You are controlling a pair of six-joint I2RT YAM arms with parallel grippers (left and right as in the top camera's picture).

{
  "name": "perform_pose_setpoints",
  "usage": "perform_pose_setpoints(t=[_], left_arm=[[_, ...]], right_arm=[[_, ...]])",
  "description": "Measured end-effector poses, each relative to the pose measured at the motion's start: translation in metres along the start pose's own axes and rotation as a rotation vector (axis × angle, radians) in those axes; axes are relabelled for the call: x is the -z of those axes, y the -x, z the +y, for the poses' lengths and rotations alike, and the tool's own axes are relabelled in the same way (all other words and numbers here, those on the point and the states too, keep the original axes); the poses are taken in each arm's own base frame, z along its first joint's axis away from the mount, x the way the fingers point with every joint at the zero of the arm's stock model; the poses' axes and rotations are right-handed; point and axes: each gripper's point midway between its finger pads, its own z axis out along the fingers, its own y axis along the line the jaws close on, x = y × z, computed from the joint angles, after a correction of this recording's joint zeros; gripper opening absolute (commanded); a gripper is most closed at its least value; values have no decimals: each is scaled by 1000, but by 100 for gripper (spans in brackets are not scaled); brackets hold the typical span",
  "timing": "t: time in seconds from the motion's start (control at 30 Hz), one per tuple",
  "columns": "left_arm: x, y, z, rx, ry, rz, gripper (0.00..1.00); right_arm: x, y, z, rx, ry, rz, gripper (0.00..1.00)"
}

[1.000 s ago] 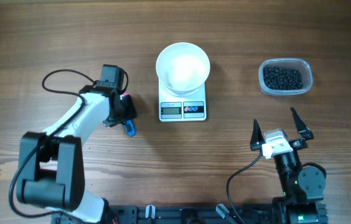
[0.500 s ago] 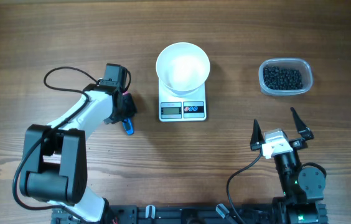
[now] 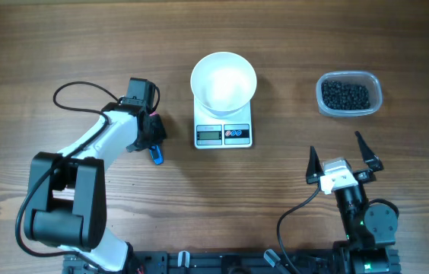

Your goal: Scoop item into bowl and weigh 150g on scale

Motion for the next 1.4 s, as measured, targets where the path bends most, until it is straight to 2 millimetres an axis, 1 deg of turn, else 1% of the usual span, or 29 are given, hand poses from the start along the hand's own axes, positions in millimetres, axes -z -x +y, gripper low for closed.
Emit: perform_pose_setpoints(t=[0.2,0.37,0.5,0.57,0.67,0.73,0.8,0.9,0.93,0.97,1.07,1.13,1.23,1.27,1.3,1.4], left_arm=[[0,0,-1,0,-4,0,27],[0,-2,0,0,1,10,21],[7,-7,4,17,-3,67,19],[14,0,2,50,-50,72,19],[42,17,4,125,-145,48,19],[55,21,10,164,-184,40,18],[69,25,11,224,-282,52,18],[76,26,6,261,-384,86,17],[77,25,5,261,-394,92,12],[78,24,3,261,-402,101,11],[75,22,5,268,-391,102,11],[63,12,11,274,-363,112,14],[45,7,17,293,-349,91,14],[39,8,19,308,-339,73,14],[35,8,23,322,-323,60,14],[30,8,29,342,-292,47,15]], right_arm=[[0,0,0,0,0,0,100],[0,0,0,0,0,0,100],[0,0,0,0,0,0,100],[0,0,0,0,0,0,100],[0,0,0,0,0,0,100],[0,0,0,0,0,0,100],[0,0,0,0,0,0,100],[0,0,0,0,0,0,100],[0,0,0,0,0,0,100],[0,0,0,0,0,0,100],[0,0,0,0,0,0,100],[0,0,0,0,0,0,100],[0,0,0,0,0,1,100],[0,0,0,0,0,0,100],[0,0,0,0,0,0,100],[0,0,0,0,0,0,99]])
